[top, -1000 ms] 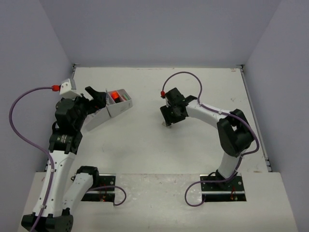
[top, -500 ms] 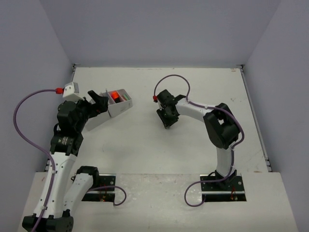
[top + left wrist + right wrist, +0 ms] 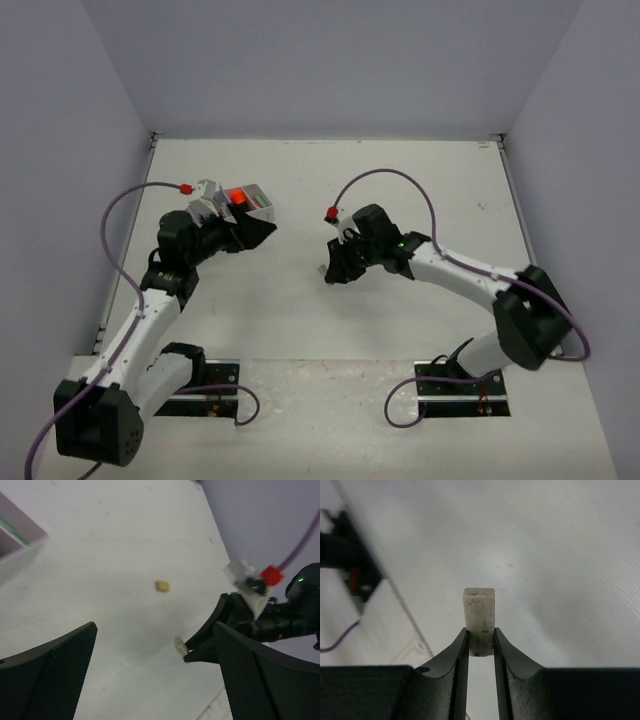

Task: Sort the stationery into containers
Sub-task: Pick up the stationery from the center of the board, then place the stationery in the storage box.

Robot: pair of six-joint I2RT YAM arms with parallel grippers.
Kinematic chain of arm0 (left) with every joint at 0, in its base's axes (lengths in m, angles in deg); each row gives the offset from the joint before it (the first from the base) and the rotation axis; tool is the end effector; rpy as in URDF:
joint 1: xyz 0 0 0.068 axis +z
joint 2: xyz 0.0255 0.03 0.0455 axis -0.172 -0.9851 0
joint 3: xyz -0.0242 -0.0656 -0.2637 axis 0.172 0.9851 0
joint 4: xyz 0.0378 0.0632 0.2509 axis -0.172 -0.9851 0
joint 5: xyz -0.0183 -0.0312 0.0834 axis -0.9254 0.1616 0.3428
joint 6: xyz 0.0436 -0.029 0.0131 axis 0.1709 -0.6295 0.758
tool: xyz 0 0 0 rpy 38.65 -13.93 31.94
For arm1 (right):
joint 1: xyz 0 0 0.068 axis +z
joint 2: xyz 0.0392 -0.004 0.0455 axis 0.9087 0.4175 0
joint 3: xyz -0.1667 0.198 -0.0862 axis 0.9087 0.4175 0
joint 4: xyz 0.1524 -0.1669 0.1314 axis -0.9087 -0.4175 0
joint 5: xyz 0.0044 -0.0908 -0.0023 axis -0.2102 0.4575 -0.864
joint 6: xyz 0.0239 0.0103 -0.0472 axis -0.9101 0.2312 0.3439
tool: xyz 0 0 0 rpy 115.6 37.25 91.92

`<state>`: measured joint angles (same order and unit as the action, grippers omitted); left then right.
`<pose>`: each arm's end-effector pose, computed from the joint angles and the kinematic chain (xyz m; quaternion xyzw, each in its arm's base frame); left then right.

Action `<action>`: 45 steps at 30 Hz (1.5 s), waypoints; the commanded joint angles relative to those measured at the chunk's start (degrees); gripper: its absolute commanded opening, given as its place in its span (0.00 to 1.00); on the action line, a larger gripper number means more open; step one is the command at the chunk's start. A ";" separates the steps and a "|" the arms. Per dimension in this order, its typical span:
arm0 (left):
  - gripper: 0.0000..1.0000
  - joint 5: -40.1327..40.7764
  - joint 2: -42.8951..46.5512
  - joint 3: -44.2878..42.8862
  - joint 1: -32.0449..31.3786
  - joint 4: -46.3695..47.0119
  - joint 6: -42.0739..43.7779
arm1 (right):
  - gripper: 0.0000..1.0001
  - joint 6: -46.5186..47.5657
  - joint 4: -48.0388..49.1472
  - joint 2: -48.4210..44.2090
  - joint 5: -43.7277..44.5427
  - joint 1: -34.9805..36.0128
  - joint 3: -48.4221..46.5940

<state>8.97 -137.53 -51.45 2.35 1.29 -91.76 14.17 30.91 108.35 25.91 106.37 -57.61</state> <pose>0.2015 -0.0432 0.2802 -0.0664 0.7807 -0.4031 0.4729 0.2356 0.2222 0.2117 -0.2872 0.8806 0.3045 0.2222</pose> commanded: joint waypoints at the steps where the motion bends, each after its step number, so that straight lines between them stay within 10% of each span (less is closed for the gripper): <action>1: 1.00 -19.49 -5.05 3.67 -10.95 27.45 -9.80 | 0.00 -8.95 31.00 -12.89 -27.44 -1.02 10.06; 6: 0.95 -18.21 -8.27 1.13 -19.96 30.83 -7.16 | 0.00 -15.44 40.52 -13.47 -38.62 -1.62 11.89; 28: 0.52 -24.12 -11.59 0.77 -23.02 36.48 -8.65 | 0.00 -23.65 50.88 -16.59 -42.27 -6.68 15.43; 36: 0.01 -23.27 -11.99 0.07 -23.47 35.96 -8.50 | 0.00 -23.40 50.80 -16.97 -43.11 -7.44 15.49; 39: 0.00 -20.28 -10.38 -1.20 -23.47 31.85 -5.92 | 0.26 -23.29 50.77 -17.07 -42.64 -8.00 16.23; 41: 0.00 -15.44 -9.50 -3.01 -23.33 23.68 -3.53 | 0.87 -23.43 50.32 -17.46 -41.68 -8.79 17.34; 42: 0.00 -10.76 -9.02 -4.83 -23.21 17.24 -1.14 | 0.99 -23.38 49.30 -18.01 -39.88 -9.53 18.10; 45: 0.00 10.20 -8.98 -13.94 -22.97 -1.21 4.70 | 0.99 -21.15 40.90 -21.57 -30.46 -12.12 18.72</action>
<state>-3.61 -148.02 -54.96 -21.01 20.51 -95.23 -9.16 77.84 91.33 -13.85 96.95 -39.96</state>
